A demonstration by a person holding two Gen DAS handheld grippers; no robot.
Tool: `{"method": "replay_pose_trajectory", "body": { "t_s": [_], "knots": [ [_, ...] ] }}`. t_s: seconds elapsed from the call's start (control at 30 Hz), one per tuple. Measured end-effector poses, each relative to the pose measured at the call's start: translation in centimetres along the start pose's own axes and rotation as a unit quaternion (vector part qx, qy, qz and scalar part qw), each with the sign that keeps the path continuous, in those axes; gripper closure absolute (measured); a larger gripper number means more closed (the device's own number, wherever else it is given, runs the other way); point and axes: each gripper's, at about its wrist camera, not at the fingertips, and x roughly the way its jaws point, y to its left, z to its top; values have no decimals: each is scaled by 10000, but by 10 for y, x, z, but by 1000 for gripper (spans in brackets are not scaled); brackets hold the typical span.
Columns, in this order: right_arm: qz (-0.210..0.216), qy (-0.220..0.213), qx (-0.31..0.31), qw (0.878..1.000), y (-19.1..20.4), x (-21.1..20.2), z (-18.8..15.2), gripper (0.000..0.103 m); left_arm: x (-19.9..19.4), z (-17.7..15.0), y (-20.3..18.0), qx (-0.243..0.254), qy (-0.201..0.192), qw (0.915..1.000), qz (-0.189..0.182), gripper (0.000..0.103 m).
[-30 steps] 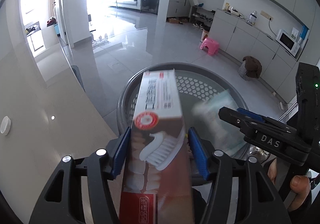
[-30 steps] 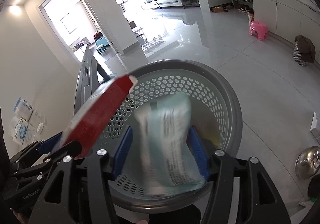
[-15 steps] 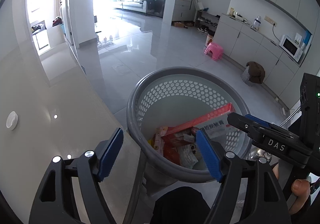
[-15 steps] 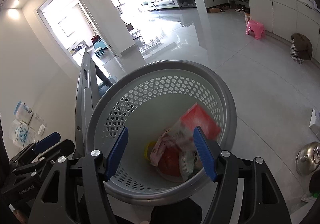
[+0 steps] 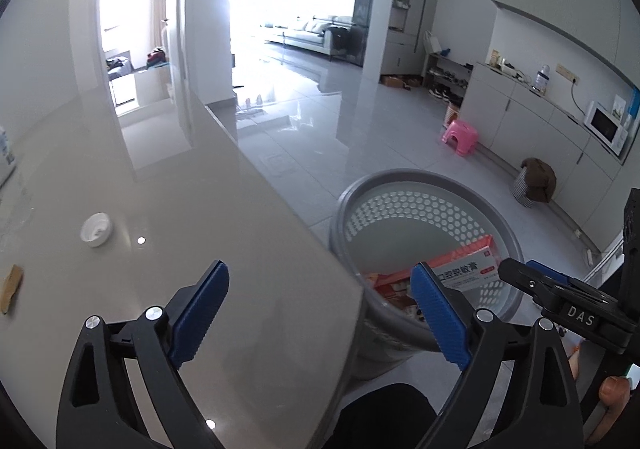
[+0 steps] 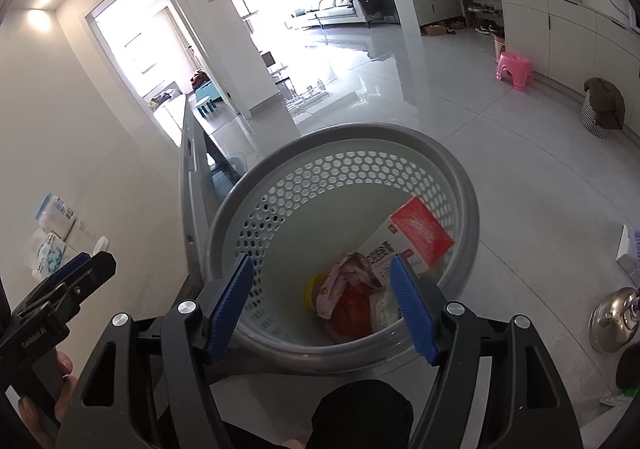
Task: Collect trash
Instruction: 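Withdraw both grippers from the basket toward the brown paper scrap and white lid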
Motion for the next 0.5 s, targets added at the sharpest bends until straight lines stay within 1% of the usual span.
{"method": "replay_pose_trajectory", "body": {
  "t_s": [0.07, 0.23, 0.4, 0.5],
  "knots": [
    [38, 3, -70, 10000, 5, -3, -1, 35, -10, -2, 10, -27, -94, 9999, 120, 12],
    [180, -9, -306, 9994, 36, -5, -8, 33, -34, -5, 37, -108, -333, 9981, 505, 9],
    [357, -2, -552, 9978, 70, -3, -16, 33, -57, -12, 67, -308, -507, 9940, 919, 7],
    [455, 9, -764, 9960, 95, -1, -20, 33, -68, -16, 88, -434, -547, 9908, 1163, 7]
  ]
}}
